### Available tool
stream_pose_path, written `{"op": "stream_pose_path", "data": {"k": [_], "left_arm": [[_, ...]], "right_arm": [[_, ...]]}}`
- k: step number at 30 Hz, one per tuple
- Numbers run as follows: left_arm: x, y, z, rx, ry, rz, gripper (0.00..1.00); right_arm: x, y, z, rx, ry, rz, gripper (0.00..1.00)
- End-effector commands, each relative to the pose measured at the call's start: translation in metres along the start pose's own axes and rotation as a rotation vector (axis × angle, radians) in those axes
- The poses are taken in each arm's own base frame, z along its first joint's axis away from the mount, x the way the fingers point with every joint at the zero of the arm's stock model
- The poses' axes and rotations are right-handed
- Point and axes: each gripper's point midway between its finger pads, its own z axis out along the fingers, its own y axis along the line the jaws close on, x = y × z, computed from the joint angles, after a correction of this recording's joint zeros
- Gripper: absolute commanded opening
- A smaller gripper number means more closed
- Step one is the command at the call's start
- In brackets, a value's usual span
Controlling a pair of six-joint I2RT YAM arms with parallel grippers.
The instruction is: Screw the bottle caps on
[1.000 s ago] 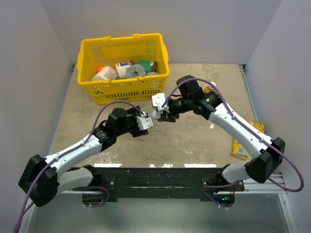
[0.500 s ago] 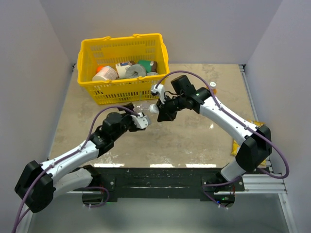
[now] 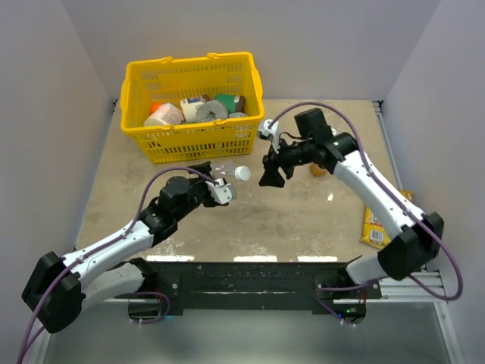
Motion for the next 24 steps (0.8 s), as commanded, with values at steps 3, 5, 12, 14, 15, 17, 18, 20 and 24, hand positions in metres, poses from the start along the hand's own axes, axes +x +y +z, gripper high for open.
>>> {"op": "stream_pose_path", "data": {"k": [3, 5, 12, 14, 15, 17, 18, 20, 24], "left_arm": [[-0.014, -0.033, -0.003, 0.159, -0.087, -0.056, 0.00], [-0.017, -0.046, -0.003, 0.223, -0.111, -0.069, 0.00], [-0.034, -0.068, -0.002, 0.379, -0.157, -0.129, 0.00], [-0.036, -0.066, -0.002, 0.374, -0.166, -0.127, 0.00], [-0.038, -0.064, -0.001, 0.371, -0.167, -0.126, 0.00], [-0.038, -0.064, -0.001, 0.375, -0.163, -0.124, 0.00], [-0.039, -0.062, 0.000, 0.372, -0.164, -0.123, 0.00], [-0.041, -0.061, 0.000, 0.371, -0.168, -0.122, 0.00], [-0.045, -0.058, -0.001, 0.370, -0.179, -0.123, 0.00]], "right_arm": [[-0.063, 0.036, -0.067, 0.076, -0.232, -0.492, 0.76], [-0.071, 0.047, -0.075, 0.070, -0.254, -0.624, 0.77], [-0.047, 0.087, -0.059, -0.039, -0.162, -0.986, 0.75], [-0.041, 0.093, -0.054, -0.075, -0.137, -1.043, 0.74], [-0.038, 0.093, -0.049, -0.095, -0.120, -1.051, 0.73], [-0.039, 0.096, -0.048, -0.115, -0.115, -1.067, 0.72], [-0.038, 0.096, -0.047, -0.122, -0.109, -1.078, 0.71], [-0.031, 0.096, -0.041, -0.149, -0.077, -1.103, 0.69], [-0.033, 0.093, -0.034, -0.149, -0.078, -1.095, 0.69]]}}
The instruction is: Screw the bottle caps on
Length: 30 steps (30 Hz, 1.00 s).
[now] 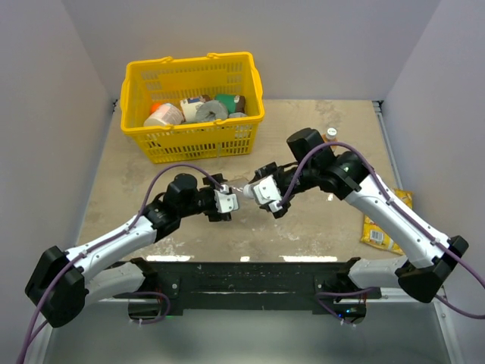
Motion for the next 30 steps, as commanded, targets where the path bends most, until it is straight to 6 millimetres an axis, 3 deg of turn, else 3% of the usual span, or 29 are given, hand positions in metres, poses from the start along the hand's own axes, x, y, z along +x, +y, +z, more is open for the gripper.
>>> {"op": "stream_pose_path", "data": {"k": [1, 6, 9, 17, 30], "left_arm": [[-0.031, 0.015, -0.001, -0.018, -0.085, 0.006, 0.00], [-0.031, 0.012, -0.001, -0.003, -0.088, 0.019, 0.00], [-0.031, 0.012, 0.000, 0.003, -0.090, 0.021, 0.00], [-0.034, 0.015, 0.000, -0.009, -0.099, 0.027, 0.00], [-0.036, 0.018, -0.001, -0.028, -0.107, 0.032, 0.00]], "right_arm": [[-0.008, -0.011, 0.000, 0.021, -0.008, -0.079, 0.69], [-0.005, -0.020, 0.004, 0.063, 0.006, -0.074, 0.69], [-0.009, -0.023, 0.005, 0.069, -0.009, -0.070, 0.64], [-0.008, -0.012, 0.016, 0.008, -0.013, -0.066, 0.57], [0.000, -0.013, 0.022, -0.013, 0.012, -0.048, 0.43]]}}
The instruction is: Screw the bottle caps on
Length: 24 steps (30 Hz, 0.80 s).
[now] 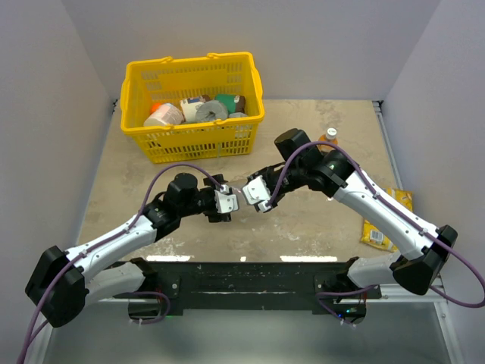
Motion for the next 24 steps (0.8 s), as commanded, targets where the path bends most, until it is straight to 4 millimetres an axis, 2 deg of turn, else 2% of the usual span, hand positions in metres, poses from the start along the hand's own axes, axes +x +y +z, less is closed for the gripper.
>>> {"op": "stream_pose_path", "data": {"k": [1, 3, 5, 7, 11, 15, 16, 17, 20, 24], "left_arm": [[-0.033, 0.022, -0.002, -0.058, -0.098, 0.038, 0.00], [-0.034, 0.022, -0.002, -0.062, -0.102, 0.040, 0.00], [-0.034, 0.024, -0.002, -0.071, -0.106, 0.040, 0.00], [-0.034, 0.024, -0.002, -0.070, -0.104, 0.043, 0.00], [-0.033, 0.025, -0.003, -0.078, -0.104, 0.044, 0.00], [-0.035, 0.027, -0.003, -0.090, -0.111, 0.048, 0.00], [-0.035, 0.027, -0.003, -0.092, -0.113, 0.046, 0.00], [-0.036, 0.028, -0.003, -0.097, -0.117, 0.049, 0.00], [-0.036, 0.029, -0.003, -0.100, -0.117, 0.055, 0.00], [-0.033, 0.028, -0.003, -0.103, -0.111, 0.061, 0.00]], "right_arm": [[-0.005, -0.006, -0.004, 0.016, 0.007, -0.024, 0.43], [-0.003, -0.004, -0.004, 0.014, 0.012, -0.025, 0.43], [0.000, -0.002, -0.004, 0.018, 0.018, -0.022, 0.49], [0.000, -0.004, -0.004, 0.038, 0.017, -0.029, 0.50], [0.005, -0.002, -0.003, 0.027, 0.037, -0.021, 0.48], [0.006, -0.001, -0.003, 0.021, 0.041, -0.004, 0.39], [0.006, -0.001, -0.002, 0.019, 0.042, -0.001, 0.40], [0.006, 0.001, -0.002, 0.017, 0.041, -0.001, 0.46], [0.006, -0.001, -0.004, 0.051, 0.038, -0.005, 0.57], [0.007, -0.003, -0.005, 0.059, 0.050, 0.001, 0.54]]}}
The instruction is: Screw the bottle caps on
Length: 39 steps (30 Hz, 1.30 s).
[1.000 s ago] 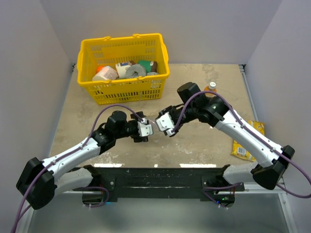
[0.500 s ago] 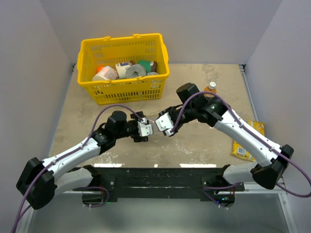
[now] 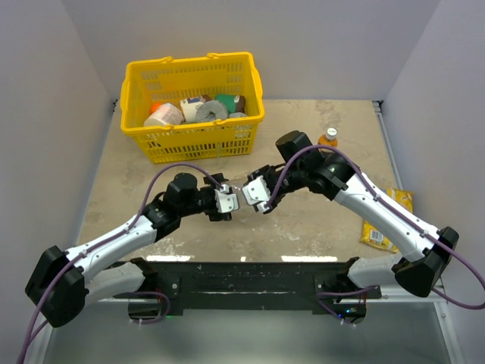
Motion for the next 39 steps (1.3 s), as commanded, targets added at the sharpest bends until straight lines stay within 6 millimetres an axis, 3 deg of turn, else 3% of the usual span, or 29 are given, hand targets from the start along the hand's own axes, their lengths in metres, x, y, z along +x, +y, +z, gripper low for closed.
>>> {"op": "stream_pose_path", "data": {"k": [1, 7, 10, 12, 13, 14, 20, 26, 30, 33, 36, 38, 39], "left_arm": [[-0.029, 0.021, -0.002, -0.075, -0.099, 0.049, 0.00], [-0.026, 0.022, -0.002, -0.079, -0.089, 0.054, 0.00], [-0.023, 0.027, -0.002, -0.109, -0.074, 0.061, 0.00], [-0.022, 0.040, -0.005, -0.167, -0.046, 0.057, 0.00], [-0.021, 0.045, -0.006, -0.191, -0.036, 0.055, 0.00], [-0.018, 0.054, -0.010, -0.236, -0.006, 0.055, 0.00], [-0.019, 0.094, -0.029, -0.460, 0.040, 0.067, 0.00], [-0.019, 0.100, -0.033, -0.507, 0.039, 0.074, 0.00], [-0.016, 0.099, -0.032, -0.511, 0.046, 0.063, 0.00], [-0.009, 0.095, -0.028, -0.492, 0.068, 0.031, 0.00], [0.005, 0.084, -0.022, -0.449, 0.115, -0.010, 0.00], [0.012, 0.072, -0.019, -0.407, 0.123, -0.037, 0.00], [0.013, 0.067, -0.017, -0.392, 0.115, -0.070, 0.00]], "right_arm": [[0.000, -0.002, -0.004, 0.021, 0.022, 0.010, 0.53], [-0.006, -0.006, -0.006, 0.033, 0.003, 0.032, 0.38], [-0.006, -0.007, -0.006, 0.014, 0.013, 0.045, 0.20], [0.001, -0.005, 0.000, -0.001, 0.036, 0.152, 0.15], [0.003, -0.009, 0.003, 0.006, 0.045, 0.198, 0.03], [0.008, -0.006, 0.008, 0.001, 0.057, 0.307, 0.00], [0.032, -0.005, 0.024, 0.062, 0.113, 0.727, 0.00], [0.064, -0.013, 0.028, 0.109, 0.153, 1.004, 0.00], [0.066, -0.019, 0.030, 0.118, 0.134, 1.074, 0.00], [0.058, -0.022, 0.027, 0.104, 0.099, 1.055, 0.00], [0.053, -0.026, 0.007, 0.107, 0.112, 0.978, 0.34], [0.041, -0.029, -0.015, 0.121, 0.049, 0.905, 0.44], [0.036, -0.029, -0.022, 0.133, 0.028, 0.861, 0.56]]}}
